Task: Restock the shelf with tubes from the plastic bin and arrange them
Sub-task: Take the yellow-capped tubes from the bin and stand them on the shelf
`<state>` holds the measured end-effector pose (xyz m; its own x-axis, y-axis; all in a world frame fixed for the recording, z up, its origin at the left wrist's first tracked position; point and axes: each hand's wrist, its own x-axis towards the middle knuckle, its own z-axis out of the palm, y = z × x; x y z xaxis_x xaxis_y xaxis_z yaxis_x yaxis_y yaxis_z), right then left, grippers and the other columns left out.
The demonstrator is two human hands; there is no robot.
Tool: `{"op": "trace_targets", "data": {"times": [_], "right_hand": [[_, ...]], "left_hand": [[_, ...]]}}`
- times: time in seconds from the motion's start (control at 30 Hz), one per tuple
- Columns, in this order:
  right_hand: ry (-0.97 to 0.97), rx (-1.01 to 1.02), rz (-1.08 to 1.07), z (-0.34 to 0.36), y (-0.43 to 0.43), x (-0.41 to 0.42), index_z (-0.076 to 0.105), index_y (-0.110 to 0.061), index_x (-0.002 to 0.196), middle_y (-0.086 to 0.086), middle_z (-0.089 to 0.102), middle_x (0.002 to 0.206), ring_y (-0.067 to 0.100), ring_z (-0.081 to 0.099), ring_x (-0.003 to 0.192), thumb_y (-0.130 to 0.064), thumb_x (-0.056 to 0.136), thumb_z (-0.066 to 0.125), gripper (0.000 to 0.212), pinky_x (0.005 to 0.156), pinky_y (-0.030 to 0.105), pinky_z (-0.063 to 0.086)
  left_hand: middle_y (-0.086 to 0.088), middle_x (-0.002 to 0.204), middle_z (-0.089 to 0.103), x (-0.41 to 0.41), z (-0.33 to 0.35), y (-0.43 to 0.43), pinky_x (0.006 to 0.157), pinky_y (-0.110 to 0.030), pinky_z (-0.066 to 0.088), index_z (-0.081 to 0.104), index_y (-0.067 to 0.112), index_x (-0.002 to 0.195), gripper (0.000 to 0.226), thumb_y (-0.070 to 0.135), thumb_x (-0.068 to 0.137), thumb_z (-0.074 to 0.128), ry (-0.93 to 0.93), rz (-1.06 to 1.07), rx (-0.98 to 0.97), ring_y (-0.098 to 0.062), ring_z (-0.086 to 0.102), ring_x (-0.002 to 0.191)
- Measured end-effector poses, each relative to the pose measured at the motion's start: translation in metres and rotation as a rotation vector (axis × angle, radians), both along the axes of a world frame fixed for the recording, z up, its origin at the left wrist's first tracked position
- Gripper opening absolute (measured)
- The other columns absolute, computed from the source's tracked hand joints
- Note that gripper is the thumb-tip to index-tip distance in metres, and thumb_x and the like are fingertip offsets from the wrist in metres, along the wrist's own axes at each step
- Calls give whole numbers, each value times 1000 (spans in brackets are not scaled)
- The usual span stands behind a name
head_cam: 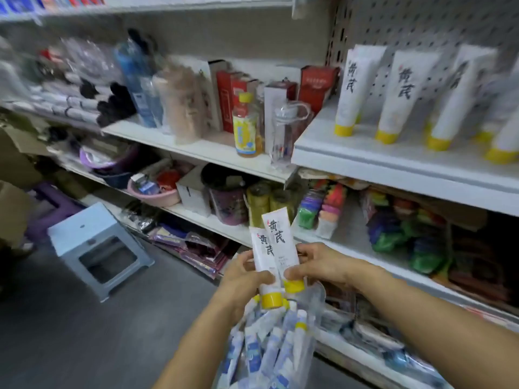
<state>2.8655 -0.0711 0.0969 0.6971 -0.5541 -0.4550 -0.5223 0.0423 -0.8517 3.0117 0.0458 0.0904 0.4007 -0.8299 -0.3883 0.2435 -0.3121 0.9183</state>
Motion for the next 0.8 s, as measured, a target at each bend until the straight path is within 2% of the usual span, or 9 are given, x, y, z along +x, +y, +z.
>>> {"op": "trace_targets", "data": {"times": [0.07, 0.13, 0.27, 0.4, 0.5, 0.57, 0.67, 0.8], "right_hand": [[-36, -80, -20, 32, -2, -8, 65, -17, 116, 7, 72, 111, 27, 67, 97, -20, 65, 81, 54, 79, 40, 52], [-77, -134, -48, 62, -6, -14, 63, -18, 119, 1, 73, 109, 17, 65, 88, -11, 75, 76, 46, 66, 29, 46], [-204, -282, -164, 117, -15, -11, 67, -18, 111, -4, 74, 101, 2, 67, 80, -5, 78, 75, 37, 61, 14, 48], [-322, -443, -380, 155, -34, -1, 66, -17, 107, 3, 73, 101, 15, 68, 88, -2, 78, 74, 34, 69, 23, 56], [-308, -560, -495, 175, -54, 0, 63, -18, 109, 0, 69, 98, 12, 64, 83, -8, 78, 76, 34, 66, 21, 48], [-296, -602, -588, 182, -68, 1, 62, -17, 112, 0, 66, 95, 11, 62, 81, -9, 79, 75, 37, 69, 22, 48], [-234, -645, -682, 179, -85, 6, 60, -10, 122, 7, 67, 109, 19, 63, 95, -6, 79, 75, 45, 87, 32, 51], [-184, -625, -706, 164, -100, 8, 57, -7, 127, 11, 63, 125, 24, 61, 108, -5, 81, 73, 48, 99, 41, 48]], "left_hand": [[-13, 99, 72, -1, 24, -10, 61, -29, 53, 62, 9, 114, 52, -15, 68, 65, -50, -39, -72, -23, 69, 82], [-10, 102, 72, 0, 48, -21, 60, -29, 54, 62, 12, 114, 51, -17, 72, 64, -77, -72, -147, -24, 70, 87], [-6, 103, 73, 5, 96, -44, 65, -31, 54, 61, 11, 116, 51, -16, 73, 65, -118, -100, -279, -23, 70, 92], [-10, 101, 70, 19, 127, -66, 73, -37, 57, 62, 15, 109, 47, -16, 73, 66, -151, -96, -342, -28, 69, 91], [-11, 104, 69, 31, 136, -78, 80, -44, 58, 63, 16, 113, 51, -12, 71, 69, -177, -97, -363, -30, 69, 92], [-8, 105, 69, 38, 139, -83, 76, -39, 58, 61, 15, 119, 55, -10, 71, 70, -195, -109, -379, -24, 69, 89], [-4, 105, 70, 46, 143, -89, 73, -32, 56, 60, 13, 123, 56, -9, 72, 71, -205, -125, -391, -19, 69, 89], [-2, 109, 69, 56, 144, -97, 80, -38, 57, 59, 15, 124, 57, -8, 73, 71, -203, -143, -382, -21, 69, 94]]}}
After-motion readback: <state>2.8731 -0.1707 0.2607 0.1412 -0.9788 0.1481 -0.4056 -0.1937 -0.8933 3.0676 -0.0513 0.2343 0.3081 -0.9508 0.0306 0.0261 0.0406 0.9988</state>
